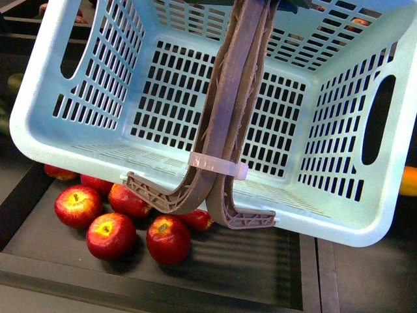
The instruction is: Pick mango and avocado into basket
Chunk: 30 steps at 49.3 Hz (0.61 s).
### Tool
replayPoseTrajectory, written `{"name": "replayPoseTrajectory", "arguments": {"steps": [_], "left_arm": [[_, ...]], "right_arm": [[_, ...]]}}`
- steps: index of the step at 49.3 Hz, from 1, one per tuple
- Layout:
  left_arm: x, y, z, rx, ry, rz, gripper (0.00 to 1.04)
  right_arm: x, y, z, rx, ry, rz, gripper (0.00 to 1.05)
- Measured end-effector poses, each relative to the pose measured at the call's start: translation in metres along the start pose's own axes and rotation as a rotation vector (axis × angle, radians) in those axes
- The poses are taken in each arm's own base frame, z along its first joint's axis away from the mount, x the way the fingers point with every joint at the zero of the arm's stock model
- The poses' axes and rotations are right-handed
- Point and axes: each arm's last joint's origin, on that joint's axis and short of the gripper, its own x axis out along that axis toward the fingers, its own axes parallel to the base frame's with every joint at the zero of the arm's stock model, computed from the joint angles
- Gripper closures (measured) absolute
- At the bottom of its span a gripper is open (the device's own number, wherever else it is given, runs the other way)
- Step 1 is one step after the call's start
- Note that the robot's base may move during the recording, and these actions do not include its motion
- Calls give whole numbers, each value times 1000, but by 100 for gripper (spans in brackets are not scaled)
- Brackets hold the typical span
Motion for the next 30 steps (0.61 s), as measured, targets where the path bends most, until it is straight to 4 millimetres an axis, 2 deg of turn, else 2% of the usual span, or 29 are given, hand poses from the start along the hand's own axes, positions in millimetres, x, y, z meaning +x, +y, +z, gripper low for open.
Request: {"name": "replayPoseTrajectory", "arguments": {"steps": [7, 15, 22, 26, 30], "left_arm": [[0, 0, 0, 0, 0, 0, 97], [0, 0, 0, 0, 0, 0, 97], [0, 0, 0, 0, 0, 0, 97], [0, 0, 0, 0, 0, 0, 97], [0, 0, 0, 0, 0, 0, 97]], "right_arm": [[-15, -1, 16, 18, -24, 37, 40], [-47, 5, 44, 27, -60, 128, 40], [-100, 26, 70, 23, -110, 295, 40], [-130, 41, 78, 18, -125, 390, 40], [-151, 51, 82, 11, -141, 453, 40]]}}
